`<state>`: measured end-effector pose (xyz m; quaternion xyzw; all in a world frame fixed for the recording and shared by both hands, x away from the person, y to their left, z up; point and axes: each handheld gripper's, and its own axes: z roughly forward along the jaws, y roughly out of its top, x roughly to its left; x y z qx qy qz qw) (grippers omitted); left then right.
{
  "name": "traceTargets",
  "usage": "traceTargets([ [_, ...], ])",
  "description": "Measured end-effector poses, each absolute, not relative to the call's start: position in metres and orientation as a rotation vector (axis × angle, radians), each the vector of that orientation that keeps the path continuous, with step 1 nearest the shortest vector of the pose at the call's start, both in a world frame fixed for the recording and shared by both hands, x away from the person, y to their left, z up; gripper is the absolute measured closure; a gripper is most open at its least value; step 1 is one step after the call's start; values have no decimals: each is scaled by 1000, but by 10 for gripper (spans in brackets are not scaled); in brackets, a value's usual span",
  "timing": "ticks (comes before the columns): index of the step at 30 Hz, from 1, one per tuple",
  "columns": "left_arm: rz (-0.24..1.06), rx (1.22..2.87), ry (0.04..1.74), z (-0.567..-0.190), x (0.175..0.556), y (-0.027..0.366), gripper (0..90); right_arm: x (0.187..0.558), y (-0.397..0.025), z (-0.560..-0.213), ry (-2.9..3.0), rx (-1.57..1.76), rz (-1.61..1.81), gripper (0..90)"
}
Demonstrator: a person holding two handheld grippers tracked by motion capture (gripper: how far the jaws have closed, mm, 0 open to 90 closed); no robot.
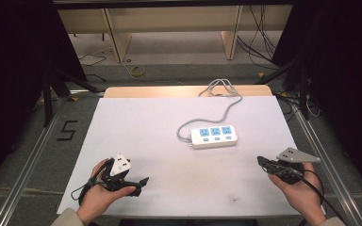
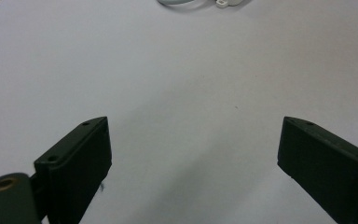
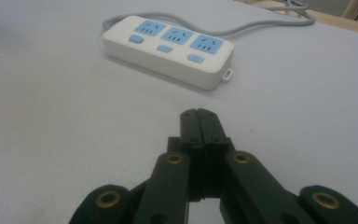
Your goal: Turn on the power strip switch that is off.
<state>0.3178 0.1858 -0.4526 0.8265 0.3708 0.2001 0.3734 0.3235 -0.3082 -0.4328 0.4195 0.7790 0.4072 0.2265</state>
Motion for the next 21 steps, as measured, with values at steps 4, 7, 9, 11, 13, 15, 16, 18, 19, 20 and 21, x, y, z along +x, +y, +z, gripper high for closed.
traceTargets([
  [4,510,2124,946,-453,318,185,94,326,-308,-431,2150,1160,1125,900],
  [7,511,2124,949,-453,318,185,95,329,-307,-431,2157,1159,1128,900],
  [9,507,2121,951,-454,318,185,96,330,-307,-431,2156,1156,1128,900],
  [11,504,2126,949,-454,318,185,95,333,-306,-432,2167,1163,1122,900],
  [13,503,2128,950,-454,318,184,96,335,-305,-432,2176,1172,1122,900],
  [15,500,2129,945,-454,318,182,96,336,-303,-432,2180,1172,1120,900],
  [16,505,2130,940,-454,318,182,96,336,-303,-432,2180,1172,1120,900],
  [18,503,2126,940,-454,318,181,97,337,-301,-431,2184,1167,1119,900],
  [19,505,2130,937,-454,318,181,97,337,-301,-431,2185,1167,1119,900],
  [20,505,2127,942,-454,318,181,97,337,-301,-431,2185,1167,1119,900],
  [21,504,2127,941,-454,318,181,98,337,-300,-431,2186,1166,1119,900],
])
